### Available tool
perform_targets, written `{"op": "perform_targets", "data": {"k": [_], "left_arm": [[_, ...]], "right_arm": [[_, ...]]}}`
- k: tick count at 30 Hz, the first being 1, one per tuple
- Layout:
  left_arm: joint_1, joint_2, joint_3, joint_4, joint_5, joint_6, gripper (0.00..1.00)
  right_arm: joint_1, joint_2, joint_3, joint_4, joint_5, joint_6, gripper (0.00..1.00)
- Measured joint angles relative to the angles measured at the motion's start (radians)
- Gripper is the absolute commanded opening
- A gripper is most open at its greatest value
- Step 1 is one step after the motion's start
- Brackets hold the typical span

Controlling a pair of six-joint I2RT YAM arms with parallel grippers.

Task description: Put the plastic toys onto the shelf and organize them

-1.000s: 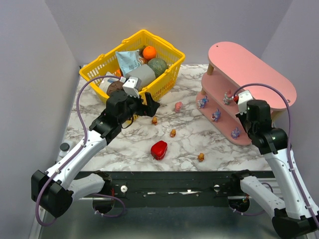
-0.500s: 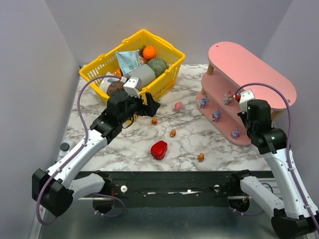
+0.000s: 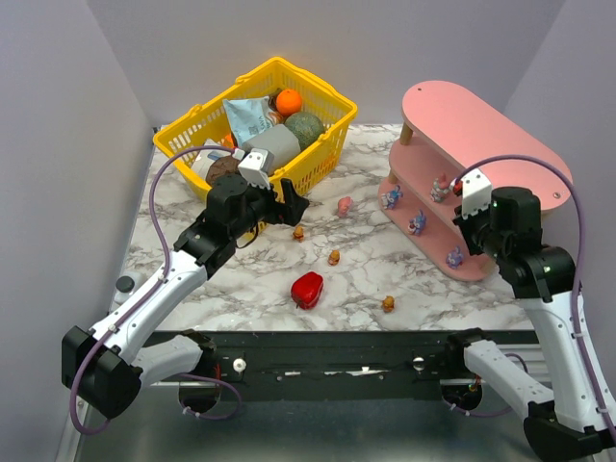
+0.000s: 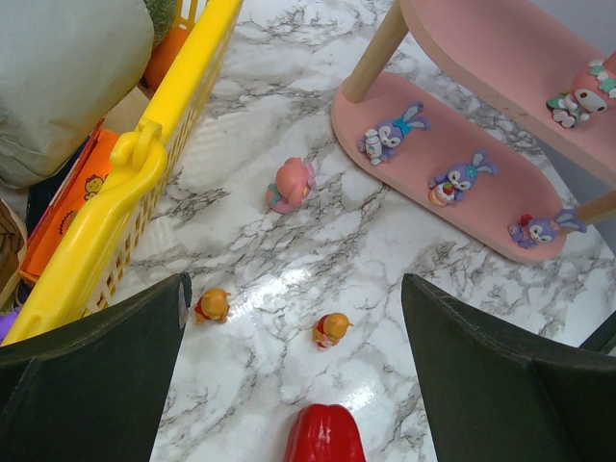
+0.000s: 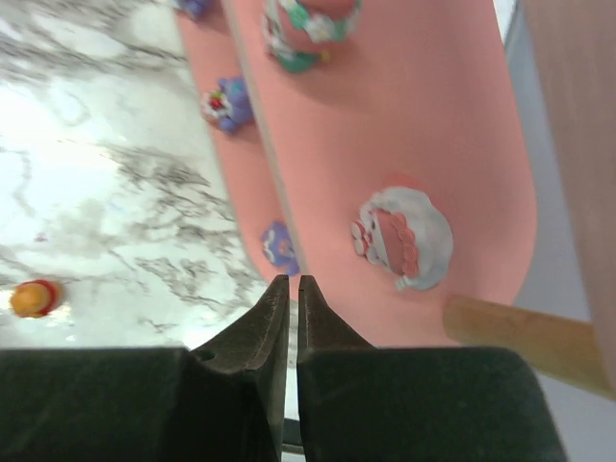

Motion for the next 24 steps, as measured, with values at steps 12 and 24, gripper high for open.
{"op": "perform_targets", "data": {"k": [12,24], "left_arm": [[0.000,-0.006,0.034,-0.019,-0.011,0.010,0.99],[0.016,-0.136,0.049,-0.112,-0.112,0.057,0.99]], "right_arm": [[0.200,0.196,0.180,0.063,-0.189,0.126,0.41],[0.481,0.604,0.251,0.297,-0.066,0.198,0.64]]}}
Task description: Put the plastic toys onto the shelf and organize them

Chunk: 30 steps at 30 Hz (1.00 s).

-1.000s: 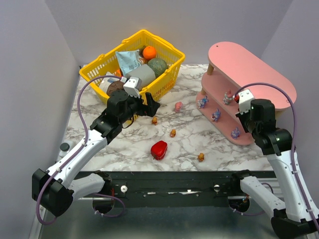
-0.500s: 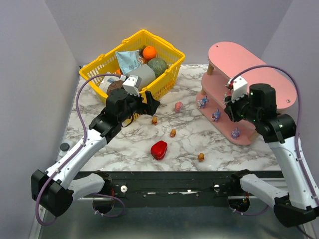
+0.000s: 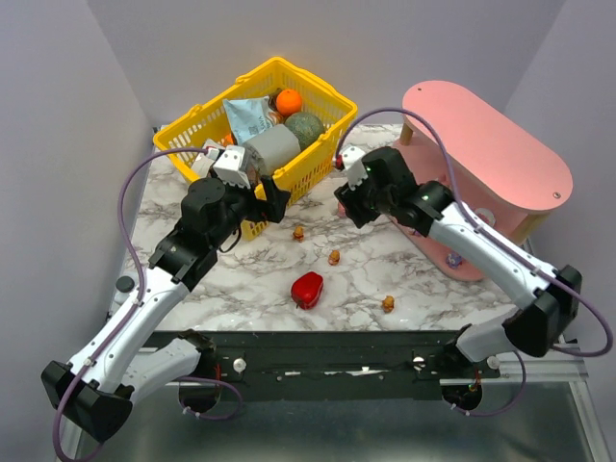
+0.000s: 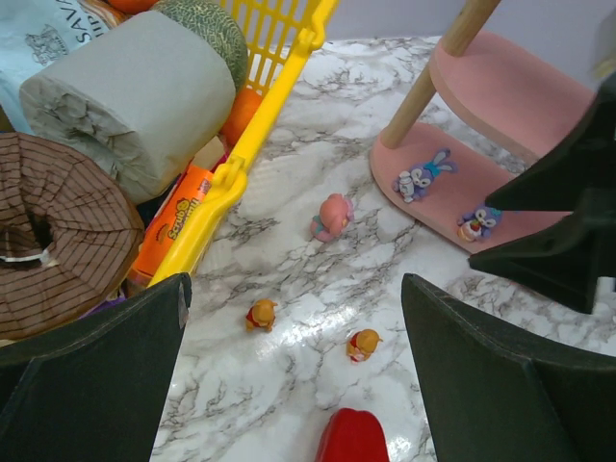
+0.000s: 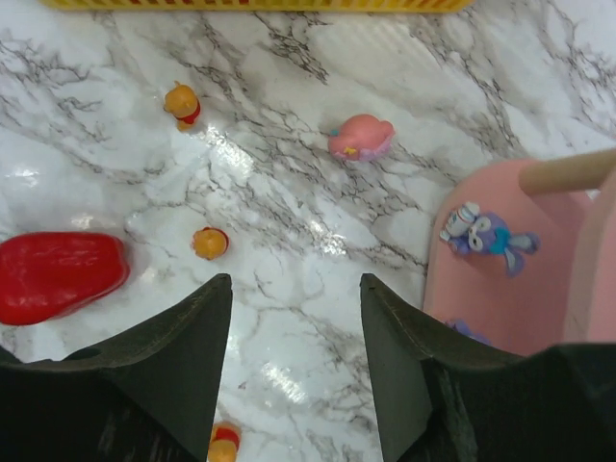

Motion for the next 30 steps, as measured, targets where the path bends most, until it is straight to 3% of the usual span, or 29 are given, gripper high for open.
{"op": "perform_targets", "data": {"k": [8,15,21,30], "left_arm": [[0.003,-0.015,0.008,-0.036,-0.024,0.015,0.99],[0.003,-0.018,0.014,-0.068,-0.024,0.022,0.99],[0.003,-0.019,0.014,-0.084,-0.023,0.023,0.99],[0.003,-0.019,0.014,-0.097,-0.021,0.022,0.99]], "right_arm": [[-0.004,0.169,-0.058,0.150,0.009,-0.309,0.66],[-0.050,0.321,-0.074,0.296,-0.085,-0.513,0.67],[-0.087,0.462,-0.061,0.381,-0.107,-0.575,0.67],[-0.107,0.511,-0.060,0.485,-0.106,-0.602,0.67]]}}
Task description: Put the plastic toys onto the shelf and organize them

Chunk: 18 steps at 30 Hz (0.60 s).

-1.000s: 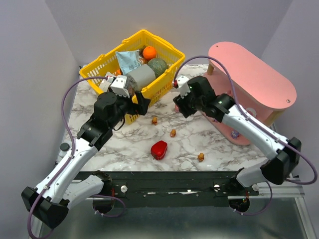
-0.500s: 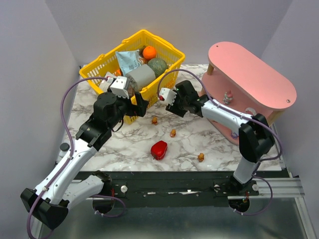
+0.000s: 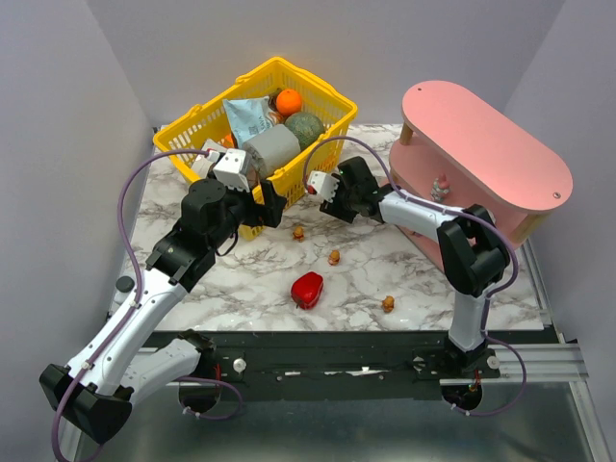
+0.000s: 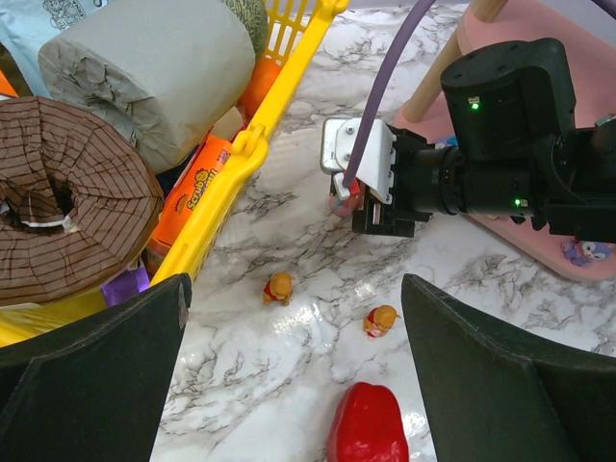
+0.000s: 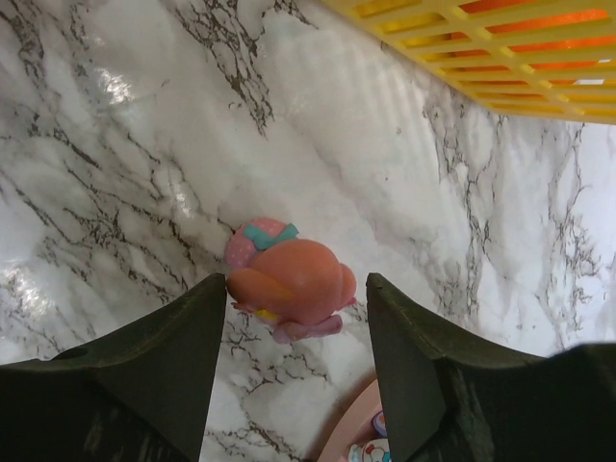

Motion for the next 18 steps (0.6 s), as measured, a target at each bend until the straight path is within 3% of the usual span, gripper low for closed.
{"op": "perform_targets", "data": {"k": [18], "left_arm": [[0.000,0.002,0.001,0.000,0.001,-0.004,0.99]], "right_arm": [[-0.039,0.038,0.023,-0.016,-0.025,0.074,0.60]]}}
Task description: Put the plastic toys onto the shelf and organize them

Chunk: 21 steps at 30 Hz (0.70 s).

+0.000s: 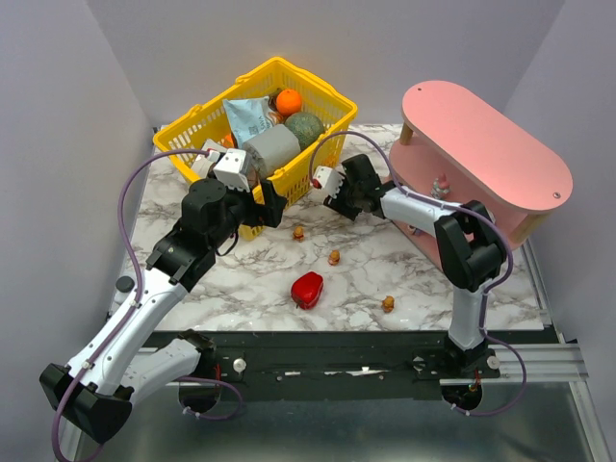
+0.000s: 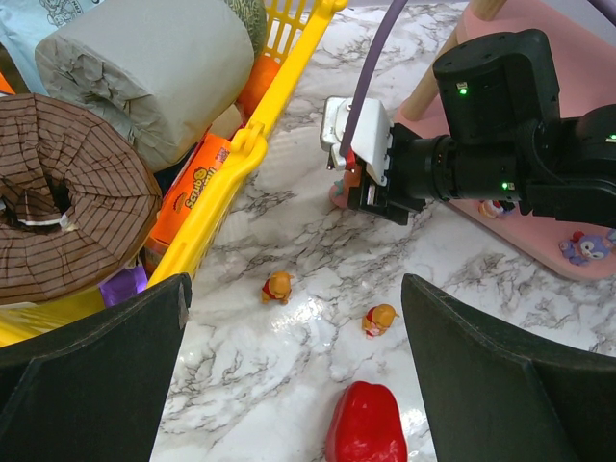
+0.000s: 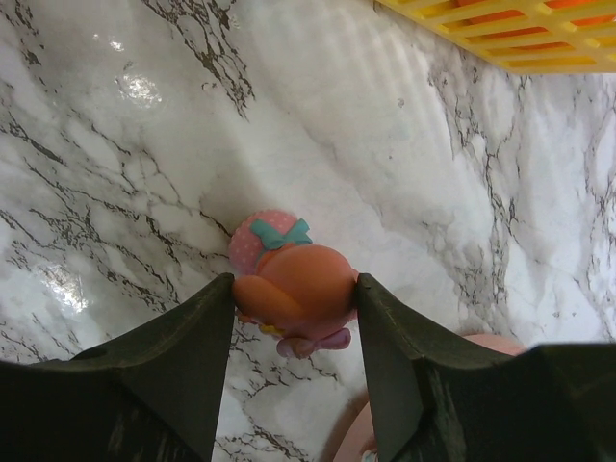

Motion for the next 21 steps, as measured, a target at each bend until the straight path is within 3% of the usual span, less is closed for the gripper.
{"op": "perform_targets", "data": {"k": [4,8,21], "left_arm": [[0.004,0.000,0.000,0.000,0.000,0.000,0.99],[0.004,0.000,0.000,0.000,0.000,-0.002,0.99],[0.005,-0.002,0.000,0.001,0.000,-0.003,0.99]], "right_arm": [[-0.001,0.006,0.015,-0.018,0.003,0.023,0.52],[-0.001,0.020,0.047,-0.045,0.007,0.047,0.35],[-0.003,0.036,0.114,-0.167,0.007,0.104,0.13]]}}
